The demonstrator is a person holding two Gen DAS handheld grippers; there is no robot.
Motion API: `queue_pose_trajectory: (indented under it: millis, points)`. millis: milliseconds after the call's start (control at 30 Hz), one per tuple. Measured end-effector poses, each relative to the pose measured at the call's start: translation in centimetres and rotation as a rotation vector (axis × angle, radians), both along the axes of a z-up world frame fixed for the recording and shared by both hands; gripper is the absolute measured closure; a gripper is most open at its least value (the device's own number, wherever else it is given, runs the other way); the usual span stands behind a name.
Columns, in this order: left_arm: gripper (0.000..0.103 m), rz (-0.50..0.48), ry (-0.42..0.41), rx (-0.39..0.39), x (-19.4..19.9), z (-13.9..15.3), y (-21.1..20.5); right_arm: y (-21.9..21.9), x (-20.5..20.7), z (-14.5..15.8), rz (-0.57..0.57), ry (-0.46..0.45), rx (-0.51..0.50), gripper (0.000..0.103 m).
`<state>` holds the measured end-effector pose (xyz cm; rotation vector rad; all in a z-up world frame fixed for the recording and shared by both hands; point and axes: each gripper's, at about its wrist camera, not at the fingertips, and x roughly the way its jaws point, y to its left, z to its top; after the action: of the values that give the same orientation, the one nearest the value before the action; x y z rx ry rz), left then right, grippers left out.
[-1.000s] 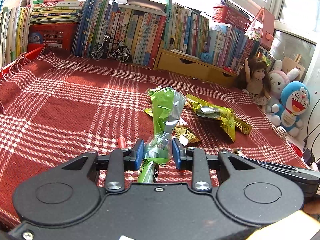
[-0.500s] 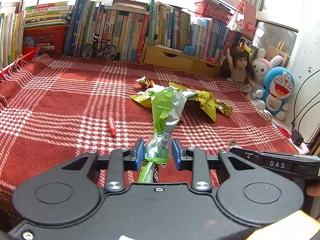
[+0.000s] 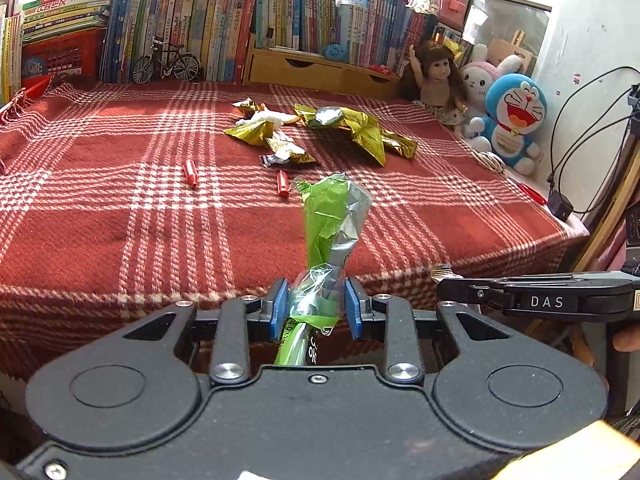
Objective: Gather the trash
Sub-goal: 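Carry the green stick snack and clear wrapper down to the black trash bin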
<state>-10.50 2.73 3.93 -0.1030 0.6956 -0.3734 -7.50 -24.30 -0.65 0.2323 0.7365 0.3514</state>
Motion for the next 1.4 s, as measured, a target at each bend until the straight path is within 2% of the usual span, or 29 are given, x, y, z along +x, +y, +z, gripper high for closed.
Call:
queue_pose_trajectory:
  millis: [167,367,567,833,1233,1400]
  points:
    - [0.074,-0.052,0.04,0.052,-2.0,-1.7,-0.9,0.1,-1.4,-2.1,0.019,0.088,0.0,0.081]
    - [0.074,-0.084,0.153,0.066,-3.1,-5.2,-1.6,0.4,-1.6,-5.2,0.016,0.207,0.016,0.081]
    - [0.074,-0.072,0.31,0.049,-1.6,-9.3,-1.4,0.7,-1.4,-8.2,-0.017,0.311,0.041,0.081]
    - [0.074,-0.059,0.473,0.091,1.4,-14.7,-1.9,0.3,0.1,-11.9,-0.079,0.448,0.077,0.078]
    - [0.074,-0.038,0.594,0.207,3.5,-21.2,-3.7,0.8,3.0,-17.5,-0.114,0.598,0.065,0.077]
    - [0.074,-0.012,0.611,0.208,3.5,-22.6,-3.6,0.8,3.7,-19.8,-0.13,0.656,0.084,0.077]
